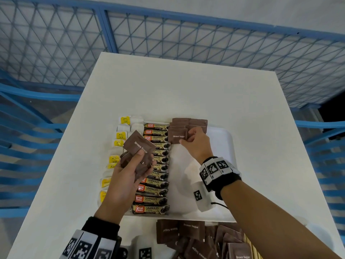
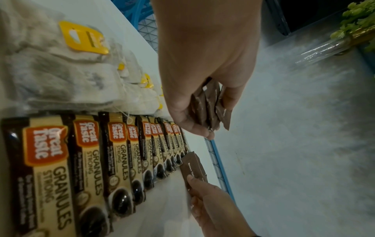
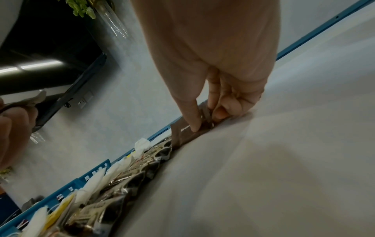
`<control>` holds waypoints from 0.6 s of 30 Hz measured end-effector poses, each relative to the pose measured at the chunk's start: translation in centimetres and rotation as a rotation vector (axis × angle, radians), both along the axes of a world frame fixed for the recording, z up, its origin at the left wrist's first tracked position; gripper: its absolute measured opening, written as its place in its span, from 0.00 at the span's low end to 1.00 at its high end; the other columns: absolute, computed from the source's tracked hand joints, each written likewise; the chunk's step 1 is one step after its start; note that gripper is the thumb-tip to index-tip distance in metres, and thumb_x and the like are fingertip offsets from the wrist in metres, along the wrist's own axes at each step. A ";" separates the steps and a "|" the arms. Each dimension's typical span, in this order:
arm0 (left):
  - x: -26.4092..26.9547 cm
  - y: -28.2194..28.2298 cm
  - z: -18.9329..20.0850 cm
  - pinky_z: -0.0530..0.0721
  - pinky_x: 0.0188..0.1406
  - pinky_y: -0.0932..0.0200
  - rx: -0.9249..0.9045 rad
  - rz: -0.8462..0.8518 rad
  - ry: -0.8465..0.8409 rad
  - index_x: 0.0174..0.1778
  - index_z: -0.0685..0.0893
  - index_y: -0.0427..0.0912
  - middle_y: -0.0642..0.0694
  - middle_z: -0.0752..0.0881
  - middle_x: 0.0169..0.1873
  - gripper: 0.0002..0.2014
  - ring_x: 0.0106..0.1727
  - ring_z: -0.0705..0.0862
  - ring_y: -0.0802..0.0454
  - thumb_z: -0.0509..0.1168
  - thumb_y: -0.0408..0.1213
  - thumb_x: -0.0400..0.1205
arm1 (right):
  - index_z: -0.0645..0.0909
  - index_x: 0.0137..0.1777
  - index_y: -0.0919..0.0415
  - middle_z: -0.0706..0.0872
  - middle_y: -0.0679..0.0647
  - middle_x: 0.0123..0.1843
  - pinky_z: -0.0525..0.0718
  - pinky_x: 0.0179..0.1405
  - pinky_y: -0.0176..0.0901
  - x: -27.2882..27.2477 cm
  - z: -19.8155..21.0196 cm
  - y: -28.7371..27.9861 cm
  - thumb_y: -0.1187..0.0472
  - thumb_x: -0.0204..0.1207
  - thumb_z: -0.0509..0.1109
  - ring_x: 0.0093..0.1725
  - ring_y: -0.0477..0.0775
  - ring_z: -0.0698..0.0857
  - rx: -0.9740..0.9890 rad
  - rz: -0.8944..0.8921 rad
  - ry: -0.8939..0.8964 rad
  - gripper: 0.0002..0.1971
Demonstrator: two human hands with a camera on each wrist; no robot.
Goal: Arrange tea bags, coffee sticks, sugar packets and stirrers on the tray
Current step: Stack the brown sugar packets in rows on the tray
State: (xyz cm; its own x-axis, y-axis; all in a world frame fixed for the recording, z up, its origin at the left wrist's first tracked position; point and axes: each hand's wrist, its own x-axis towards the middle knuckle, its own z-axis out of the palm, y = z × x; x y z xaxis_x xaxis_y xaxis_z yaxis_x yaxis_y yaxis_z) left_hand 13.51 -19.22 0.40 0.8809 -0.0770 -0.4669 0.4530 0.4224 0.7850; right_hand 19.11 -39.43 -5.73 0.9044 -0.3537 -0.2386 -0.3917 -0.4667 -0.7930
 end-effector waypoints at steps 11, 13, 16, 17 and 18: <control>0.1 -1.0 0.2 0.87 0.34 0.63 0.041 -0.007 0.010 0.50 0.85 0.42 0.46 0.92 0.39 0.07 0.38 0.90 0.50 0.64 0.32 0.80 | 0.79 0.52 0.60 0.81 0.49 0.42 0.74 0.38 0.22 -2.9 4.4 3.0 0.51 0.81 0.62 0.41 0.45 0.78 0.169 0.289 -0.125 0.12; 0.0 -1.2 0.1 0.87 0.35 0.64 0.055 -0.017 0.009 0.51 0.85 0.43 0.46 0.92 0.41 0.08 0.39 0.90 0.50 0.64 0.31 0.80 | 0.80 0.50 0.56 0.81 0.47 0.41 0.75 0.40 0.27 -3.5 4.9 3.9 0.51 0.79 0.65 0.39 0.42 0.78 0.308 0.376 -0.107 0.09; -0.1 -1.4 0.1 0.87 0.35 0.64 0.063 -0.041 0.016 0.51 0.86 0.44 0.46 0.91 0.39 0.08 0.38 0.90 0.51 0.65 0.31 0.79 | 0.80 0.42 0.52 0.82 0.45 0.37 0.78 0.37 0.32 -3.9 4.7 4.5 0.58 0.76 0.71 0.36 0.42 0.78 0.456 0.393 -0.104 0.03; -0.1 -1.4 0.1 0.87 0.34 0.63 0.053 -0.039 0.026 0.51 0.85 0.44 0.46 0.91 0.38 0.08 0.37 0.90 0.51 0.64 0.31 0.80 | 0.79 0.41 0.53 0.82 0.46 0.36 0.79 0.35 0.33 -3.9 4.7 4.4 0.61 0.76 0.71 0.35 0.43 0.79 0.501 0.375 -0.096 0.04; 0.0 -1.4 0.1 0.88 0.34 0.62 0.039 -0.033 0.040 0.51 0.85 0.43 0.47 0.91 0.37 0.07 0.36 0.90 0.51 0.64 0.31 0.80 | 0.79 0.40 0.55 0.82 0.49 0.37 0.80 0.34 0.33 -3.9 4.7 4.3 0.63 0.77 0.70 0.35 0.44 0.80 0.558 0.350 -0.079 0.05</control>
State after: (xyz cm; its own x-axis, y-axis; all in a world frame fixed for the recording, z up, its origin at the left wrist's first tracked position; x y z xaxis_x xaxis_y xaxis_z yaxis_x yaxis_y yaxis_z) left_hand 13.46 -20.63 0.54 0.8587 -0.0864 -0.5052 0.4976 0.3765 0.7815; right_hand 15.22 -35.17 -1.03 0.9658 0.1219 -0.2290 -0.2221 -0.0670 -0.9727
